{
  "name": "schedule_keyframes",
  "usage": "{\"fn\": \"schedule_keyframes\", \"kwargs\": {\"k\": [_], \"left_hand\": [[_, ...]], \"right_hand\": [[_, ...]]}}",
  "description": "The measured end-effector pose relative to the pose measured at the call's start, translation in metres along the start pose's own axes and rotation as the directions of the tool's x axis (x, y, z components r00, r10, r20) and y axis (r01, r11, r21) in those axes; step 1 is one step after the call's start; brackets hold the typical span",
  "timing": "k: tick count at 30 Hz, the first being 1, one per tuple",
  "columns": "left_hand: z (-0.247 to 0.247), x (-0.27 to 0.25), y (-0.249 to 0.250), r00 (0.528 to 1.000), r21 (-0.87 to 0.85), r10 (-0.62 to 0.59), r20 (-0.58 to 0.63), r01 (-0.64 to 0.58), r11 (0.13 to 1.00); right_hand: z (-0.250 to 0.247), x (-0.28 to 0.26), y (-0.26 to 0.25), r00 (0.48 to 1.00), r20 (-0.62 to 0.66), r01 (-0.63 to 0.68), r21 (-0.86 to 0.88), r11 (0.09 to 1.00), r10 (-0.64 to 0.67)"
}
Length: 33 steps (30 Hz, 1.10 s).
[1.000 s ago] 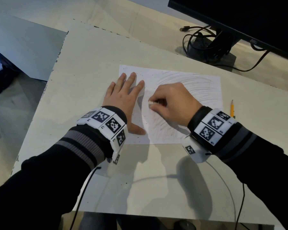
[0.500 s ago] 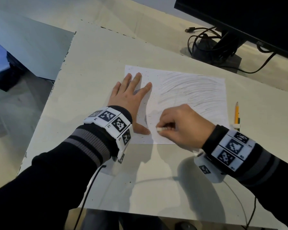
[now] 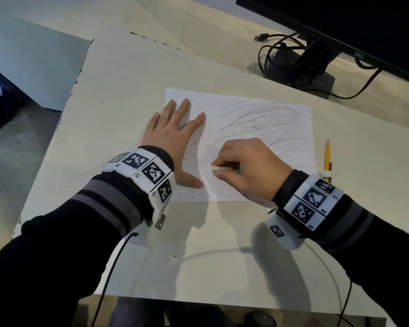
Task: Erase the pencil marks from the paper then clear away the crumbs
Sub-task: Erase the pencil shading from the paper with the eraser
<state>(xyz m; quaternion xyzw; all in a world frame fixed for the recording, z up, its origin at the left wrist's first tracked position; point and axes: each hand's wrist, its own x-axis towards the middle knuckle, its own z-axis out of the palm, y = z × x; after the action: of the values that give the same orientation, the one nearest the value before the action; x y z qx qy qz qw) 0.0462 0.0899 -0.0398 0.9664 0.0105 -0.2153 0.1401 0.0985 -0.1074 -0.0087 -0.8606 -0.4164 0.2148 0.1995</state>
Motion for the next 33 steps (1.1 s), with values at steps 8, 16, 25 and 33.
{"fn": "schedule_keyframes", "kwargs": {"k": [8,16,25,33], "left_hand": [[-0.001,0.0,0.0,1.0,0.001,0.002,0.01,-0.002,1.0],[-0.003,-0.001,0.0,1.0,-0.011,0.002,0.02,-0.002,1.0],[-0.003,-0.002,-0.001,1.0,-0.019,0.004,0.023,-0.004,1.0],[0.0,-0.001,0.016,0.998,0.064,-0.068,0.006,0.068,0.996]], "right_hand": [[-0.002,-0.004,-0.001,0.989,0.139,-0.048,0.035,0.998,0.042],[-0.001,-0.015,-0.007,0.943,0.332,-0.027,0.033,0.999,0.014],[-0.01,-0.032,-0.01,0.88,0.451,-0.275,0.227,0.934,0.15],[-0.005,-0.012,-0.003,0.999,0.026,-0.023,0.16,0.987,0.019]]}}
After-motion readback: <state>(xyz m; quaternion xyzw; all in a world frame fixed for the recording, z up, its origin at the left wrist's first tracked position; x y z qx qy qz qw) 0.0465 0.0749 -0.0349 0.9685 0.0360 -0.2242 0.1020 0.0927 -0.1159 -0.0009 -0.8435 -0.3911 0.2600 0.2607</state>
